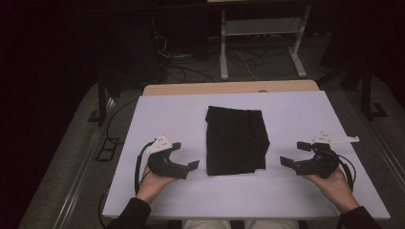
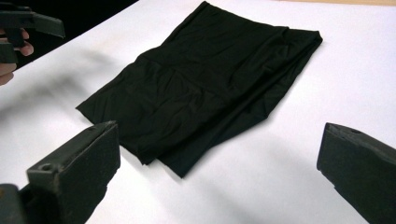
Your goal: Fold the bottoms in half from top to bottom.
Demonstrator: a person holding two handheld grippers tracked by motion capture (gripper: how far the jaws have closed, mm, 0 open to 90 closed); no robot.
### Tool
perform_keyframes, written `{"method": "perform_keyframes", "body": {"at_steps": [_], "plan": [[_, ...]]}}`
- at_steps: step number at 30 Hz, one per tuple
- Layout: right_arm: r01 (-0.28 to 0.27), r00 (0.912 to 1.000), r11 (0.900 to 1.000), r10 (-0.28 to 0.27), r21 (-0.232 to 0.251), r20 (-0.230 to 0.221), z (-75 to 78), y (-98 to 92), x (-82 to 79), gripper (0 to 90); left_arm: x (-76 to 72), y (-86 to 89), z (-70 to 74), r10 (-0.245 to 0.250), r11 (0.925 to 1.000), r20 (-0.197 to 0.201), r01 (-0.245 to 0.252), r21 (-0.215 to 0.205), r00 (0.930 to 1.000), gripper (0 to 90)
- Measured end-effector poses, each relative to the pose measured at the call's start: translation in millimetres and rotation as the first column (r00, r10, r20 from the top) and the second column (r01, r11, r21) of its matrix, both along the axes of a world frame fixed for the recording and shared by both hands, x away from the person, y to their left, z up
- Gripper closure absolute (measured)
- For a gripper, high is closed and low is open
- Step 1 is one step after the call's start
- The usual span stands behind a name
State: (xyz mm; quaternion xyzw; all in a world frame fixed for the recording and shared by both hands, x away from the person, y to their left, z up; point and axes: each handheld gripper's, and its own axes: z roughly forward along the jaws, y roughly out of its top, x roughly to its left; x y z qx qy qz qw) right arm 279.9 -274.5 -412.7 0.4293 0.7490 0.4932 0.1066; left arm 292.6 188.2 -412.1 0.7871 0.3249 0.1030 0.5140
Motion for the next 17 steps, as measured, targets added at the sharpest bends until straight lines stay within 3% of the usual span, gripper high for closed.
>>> {"method": "perform_keyframes", "body": {"at_steps": [10,17], "plan": [[-0.051,0.9986,0.999,0.051,0.003,0.012,-15.4,-1.8,-13.9,0.0,-16.8,1.3,-9.6,-0.039,0.9992,0.015,0.039,-0.002,0.9991,0.0],[-0.072,0.9973,0.995,0.073,-0.070,0.013,-25.5,-0.3,-16.9,0.0,-18.2,-0.9,-17.6,-0.052,0.9979,0.019,0.052,0.039,0.9985,0.0]]}}
